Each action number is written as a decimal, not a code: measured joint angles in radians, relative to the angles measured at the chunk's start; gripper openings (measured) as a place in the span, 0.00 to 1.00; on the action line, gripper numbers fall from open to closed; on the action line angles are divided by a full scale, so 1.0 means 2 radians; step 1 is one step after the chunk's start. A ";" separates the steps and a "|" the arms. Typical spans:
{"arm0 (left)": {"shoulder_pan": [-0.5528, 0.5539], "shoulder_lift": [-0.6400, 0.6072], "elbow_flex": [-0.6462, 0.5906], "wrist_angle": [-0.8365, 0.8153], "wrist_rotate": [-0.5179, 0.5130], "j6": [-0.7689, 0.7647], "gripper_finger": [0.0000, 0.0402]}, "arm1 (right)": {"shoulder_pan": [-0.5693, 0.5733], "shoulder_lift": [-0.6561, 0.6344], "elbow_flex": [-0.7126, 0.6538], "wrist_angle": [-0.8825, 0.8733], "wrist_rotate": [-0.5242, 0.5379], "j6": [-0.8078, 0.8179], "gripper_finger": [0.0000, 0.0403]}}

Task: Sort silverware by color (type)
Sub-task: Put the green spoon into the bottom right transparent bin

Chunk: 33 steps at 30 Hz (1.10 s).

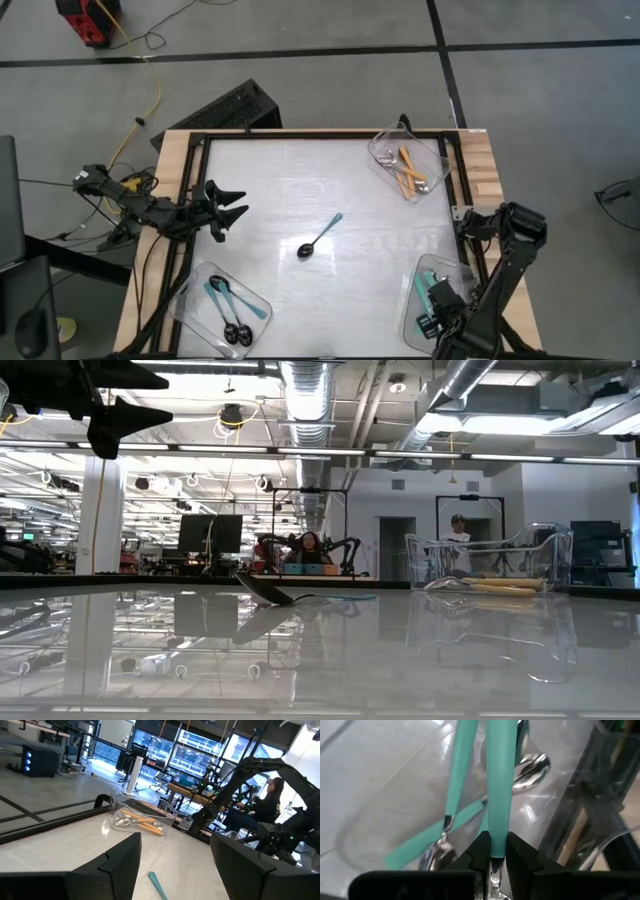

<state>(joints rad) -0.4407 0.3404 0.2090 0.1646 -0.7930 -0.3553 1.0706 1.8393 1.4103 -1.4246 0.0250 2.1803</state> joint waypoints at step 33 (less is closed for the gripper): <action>0.000 0.000 0.000 0.003 -0.014 0.002 0.56 | -0.010 -0.001 -0.105 0.131 0.017 -0.010 0.16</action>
<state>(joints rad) -0.4408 0.3405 0.2089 0.1711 -0.8200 -0.3519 1.0508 1.8374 1.2007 -1.1628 0.0586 2.1594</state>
